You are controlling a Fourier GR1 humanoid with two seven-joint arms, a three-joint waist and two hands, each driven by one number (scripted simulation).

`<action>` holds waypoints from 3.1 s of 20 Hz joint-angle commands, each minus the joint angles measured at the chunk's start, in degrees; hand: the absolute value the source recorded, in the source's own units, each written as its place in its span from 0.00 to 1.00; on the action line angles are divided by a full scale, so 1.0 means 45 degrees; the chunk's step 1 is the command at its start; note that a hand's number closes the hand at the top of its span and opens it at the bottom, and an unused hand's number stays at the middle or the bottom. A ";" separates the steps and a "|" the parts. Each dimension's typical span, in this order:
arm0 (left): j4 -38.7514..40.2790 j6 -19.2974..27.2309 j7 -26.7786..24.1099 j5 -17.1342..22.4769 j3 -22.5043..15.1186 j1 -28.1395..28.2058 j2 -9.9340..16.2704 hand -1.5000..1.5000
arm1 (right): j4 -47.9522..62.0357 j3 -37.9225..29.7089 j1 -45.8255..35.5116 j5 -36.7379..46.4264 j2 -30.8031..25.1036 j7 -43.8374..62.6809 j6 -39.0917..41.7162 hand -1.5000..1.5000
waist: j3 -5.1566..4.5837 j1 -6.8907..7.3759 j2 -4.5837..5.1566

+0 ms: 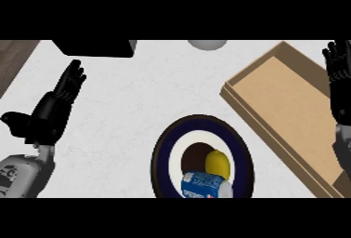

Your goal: Pick the can from the plate and place it in the cardboard box

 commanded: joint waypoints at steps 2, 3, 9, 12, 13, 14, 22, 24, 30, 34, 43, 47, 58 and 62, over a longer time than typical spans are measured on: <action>0.0653 -0.0409 -0.1059 -0.0530 0.0047 0.0256 0.0201 0.50 | -0.0955 -0.0817 0.0543 -0.2195 0.0762 -0.2278 0.2332 0.00 | 0.0013 -0.0705 0.0056; 0.0111 -0.0805 -0.0975 -0.0544 -0.0056 0.0426 0.0692 0.50 | -0.1687 -0.0877 0.0744 -0.2946 0.1131 -0.2606 0.2898 0.00 | 0.0033 -0.0763 -0.0053; -0.0564 -0.1586 -0.1278 -0.1116 -0.1040 0.0846 0.0843 0.50 | -0.1780 -0.1195 0.4163 -0.3751 0.0861 -0.6495 0.7200 0.00 | 0.0038 -0.0789 0.0027; -0.0142 -0.1970 -0.1357 -0.1083 -0.0598 0.0113 0.0990 0.50 | -0.0699 -0.1045 0.4395 -0.2113 0.1400 -0.9457 0.7875 0.00 | 0.0021 -0.0638 0.0086; -0.0172 -0.1923 -0.1382 -0.1181 -0.0981 0.0429 0.0629 0.50 | -0.0022 -0.1049 0.4228 -0.1456 0.1392 -1.0433 0.8036 0.00 | 0.0023 -0.0562 0.0101; 0.0187 -0.1983 -0.1425 -0.1156 -0.0578 -0.0204 0.0823 0.50 | -0.0447 -0.0845 0.4401 -0.0380 0.1134 -1.1022 0.7683 0.00 | 0.0018 -0.0666 0.0100; 0.0044 -0.2029 -0.1267 -0.1316 -0.0573 0.0065 0.0483 0.50 | -0.2789 -0.0278 0.5712 0.2981 0.0036 -1.1497 0.5667 0.00 | -0.0006 -0.0726 0.0023; 0.0204 -0.2005 -0.1429 -0.1744 -0.0693 0.0283 0.0659 0.50 | -0.3363 0.0023 0.5643 0.4214 -0.0400 -1.0736 0.5014 0.00 | -0.0012 -0.0680 0.0027; -0.0014 -0.2190 -0.1761 -0.1519 -0.0360 0.1014 0.0550 0.50 | -0.7454 0.0592 0.7928 0.6451 -0.1365 -0.8785 0.4370 0.00 | -0.0027 -0.0791 -0.0031; -0.0081 -0.2096 -0.1169 -0.1793 -0.0468 0.0599 0.0245 0.50 | -0.9331 0.1307 0.9021 0.8697 -0.0922 -0.6907 0.3411 0.00 | -0.0020 -0.0781 -0.0004; 0.0472 -0.3383 -0.1093 -0.1561 0.0595 -0.0301 0.0308 0.50 | -1.2238 0.2736 1.0465 1.1197 -0.0290 -0.3783 0.4547 0.00 | -0.0013 -0.0691 0.0047; -0.0339 -0.2895 -0.1866 -0.2419 0.0412 0.1423 -0.0128 0.50 | -1.2306 0.4099 1.0817 1.2716 0.0365 -0.3222 0.4671 0.00 | -0.0010 -0.0592 0.0033; 0.0603 -0.3635 -0.1196 -0.2947 0.1042 -0.0183 -0.0983 0.50 | -1.0956 0.5852 0.9130 1.5269 0.2755 -0.1328 0.4441 0.00 | -0.0010 -0.0593 0.0062; -0.1278 -0.3608 -0.0359 -0.3346 0.0909 0.0846 -0.1146 0.50 | -1.0098 0.6049 0.9402 1.6082 0.2933 -0.1744 0.3567 0.00 | -0.0004 -0.0561 0.0037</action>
